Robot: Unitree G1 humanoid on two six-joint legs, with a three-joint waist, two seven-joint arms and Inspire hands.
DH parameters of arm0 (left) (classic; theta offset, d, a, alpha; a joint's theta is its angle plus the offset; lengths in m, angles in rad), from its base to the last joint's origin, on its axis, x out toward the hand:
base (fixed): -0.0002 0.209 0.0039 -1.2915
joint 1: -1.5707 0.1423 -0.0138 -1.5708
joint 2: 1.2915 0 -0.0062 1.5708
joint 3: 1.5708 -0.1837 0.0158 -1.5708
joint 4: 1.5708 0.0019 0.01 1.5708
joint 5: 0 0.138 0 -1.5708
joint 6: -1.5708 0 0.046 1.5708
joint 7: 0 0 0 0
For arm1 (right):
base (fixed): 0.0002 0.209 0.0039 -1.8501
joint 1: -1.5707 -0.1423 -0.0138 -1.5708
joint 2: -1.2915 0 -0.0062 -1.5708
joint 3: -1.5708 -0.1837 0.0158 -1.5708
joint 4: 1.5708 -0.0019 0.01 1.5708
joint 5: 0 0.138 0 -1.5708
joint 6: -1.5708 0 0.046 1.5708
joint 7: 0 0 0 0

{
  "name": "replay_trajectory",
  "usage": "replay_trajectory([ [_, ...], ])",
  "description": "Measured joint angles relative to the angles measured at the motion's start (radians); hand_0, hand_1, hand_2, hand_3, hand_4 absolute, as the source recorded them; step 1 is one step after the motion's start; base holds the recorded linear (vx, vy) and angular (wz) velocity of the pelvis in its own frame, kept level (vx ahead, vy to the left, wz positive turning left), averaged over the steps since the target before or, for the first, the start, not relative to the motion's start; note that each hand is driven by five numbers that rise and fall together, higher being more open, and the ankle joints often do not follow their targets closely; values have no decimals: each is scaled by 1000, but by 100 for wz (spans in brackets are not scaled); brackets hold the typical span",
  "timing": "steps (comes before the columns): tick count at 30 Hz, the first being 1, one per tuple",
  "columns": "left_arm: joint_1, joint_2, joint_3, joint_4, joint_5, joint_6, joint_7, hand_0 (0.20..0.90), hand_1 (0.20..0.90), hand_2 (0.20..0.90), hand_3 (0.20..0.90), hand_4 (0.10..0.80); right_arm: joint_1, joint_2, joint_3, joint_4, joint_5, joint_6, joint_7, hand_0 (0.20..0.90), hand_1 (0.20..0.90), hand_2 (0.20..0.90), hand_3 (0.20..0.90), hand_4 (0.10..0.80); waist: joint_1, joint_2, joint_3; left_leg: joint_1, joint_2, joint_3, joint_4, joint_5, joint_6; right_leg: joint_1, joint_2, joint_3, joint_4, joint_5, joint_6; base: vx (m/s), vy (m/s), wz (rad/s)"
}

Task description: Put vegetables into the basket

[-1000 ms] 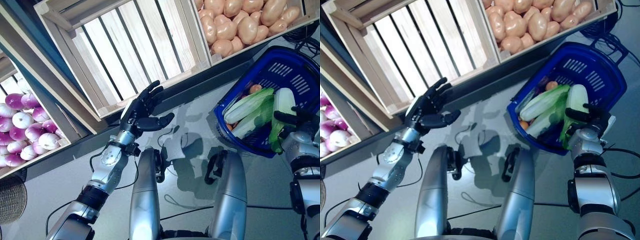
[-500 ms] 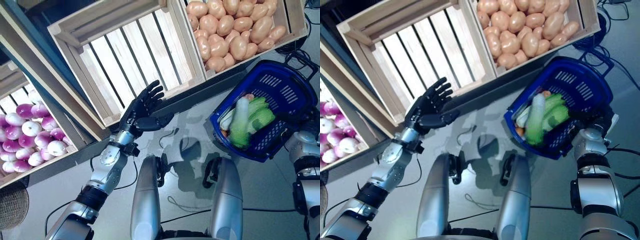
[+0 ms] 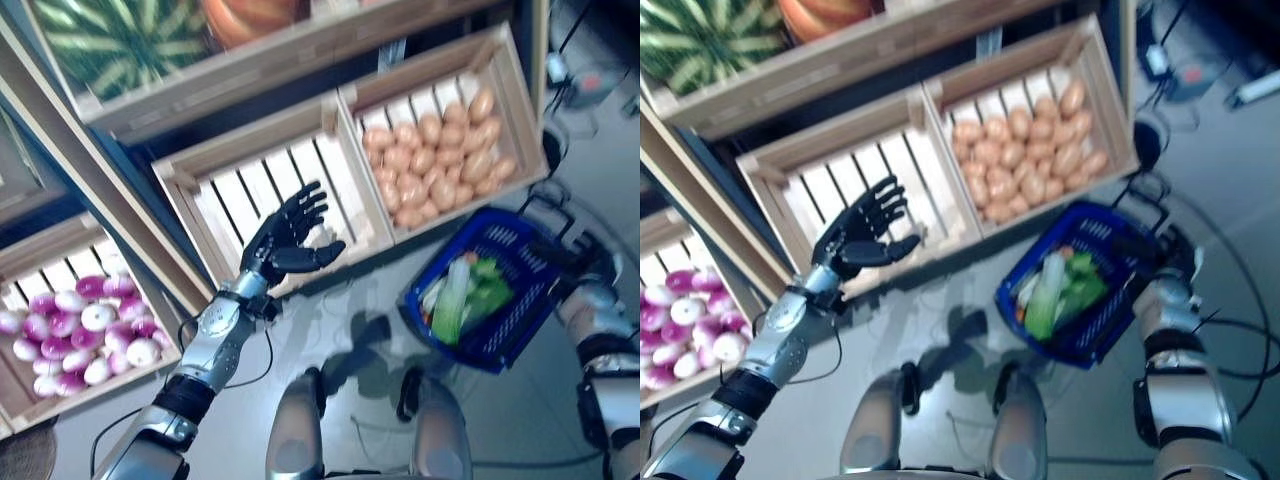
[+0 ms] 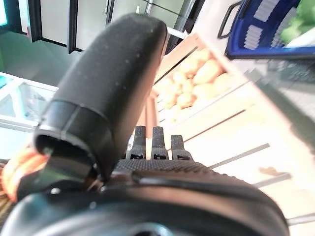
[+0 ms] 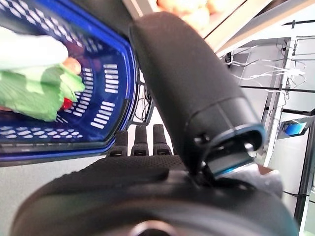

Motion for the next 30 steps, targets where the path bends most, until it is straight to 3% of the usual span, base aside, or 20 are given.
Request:
replay_trajectory([
  [5, 79, -34, 5, 24, 77, 24, -23, 900, 900, 900, 900, 800, 177, 114, 39, -89, 2, -6, 52, 900, 900, 900, 900, 800, -5, -16, -117, 162, -13, 22, -232, 74, -4, 148, 42, -15, -222, 74, 15, 200, 57, -9],
  [7, 187, -68, 12, 78, 108, 30, -41, 900, 900, 900, 900, 800, 334, 185, 73, -185, 5, -28, 94, 900, 900, 900, 900, 800, -19, -9, -192, 253, -21, 25, -343, 96, -5, 232, 63, -10, -332, 108, 31, 180, 74, -15],
  [11, 284, -108, 13, 256, 192, 59, -34, 900, 900, 900, 900, 800, 494, 259, 131, -244, -3, -30, 184, 900, 900, 900, 900, 800, -33, -10, -251, 327, -35, 39, -447, 122, 2, 304, 73, -4, -455, 154, 49, 108, 35, -9],
  [14, 331, -115, 24, 309, 228, 73, -32, 900, 900, 900, 900, 800, 529, 293, 154, -244, -4, -29, 194, 900, 900, 900, 900, 800, -35, -21, -257, 345, -43, 48, -477, 133, 7, 337, 78, 5, -533, 195, 55, 77, 29, -9],
  [16, 347, -157, 54, 404, 276, 68, -25, 900, 900, 900, 900, 800, 555, 315, 157, -242, -12, -28, 221, 900, 900, 900, 900, 800, -38, -26, -277, 367, -53, 50, -510, 145, 10, 364, 78, 8, -579, 215, 61, 52, 27, 0],
  [22, 378, -208, 43, 608, 392, 22, -5, 900, 900, 900, 900, 800, 572, 395, 191, -189, -42, -23, 285, 900, 900, 900, 900, 800, -61, -46, -332, 387, -58, 54, -535, 155, 11, 377, 80, 18, -601, 225, 63, 60, 35, -4],
  [30, 380, -305, -42, 808, 451, -24, 41, 900, 900, 900, 900, 800, 588, 446, 234, 26, -44, -23, 293, 900, 900, 900, 900, 800, -63, -5, -364, 390, -63, 45, -536, 158, 15, 381, 76, 20, -602, 229, 64, 42, 43, 0],
])
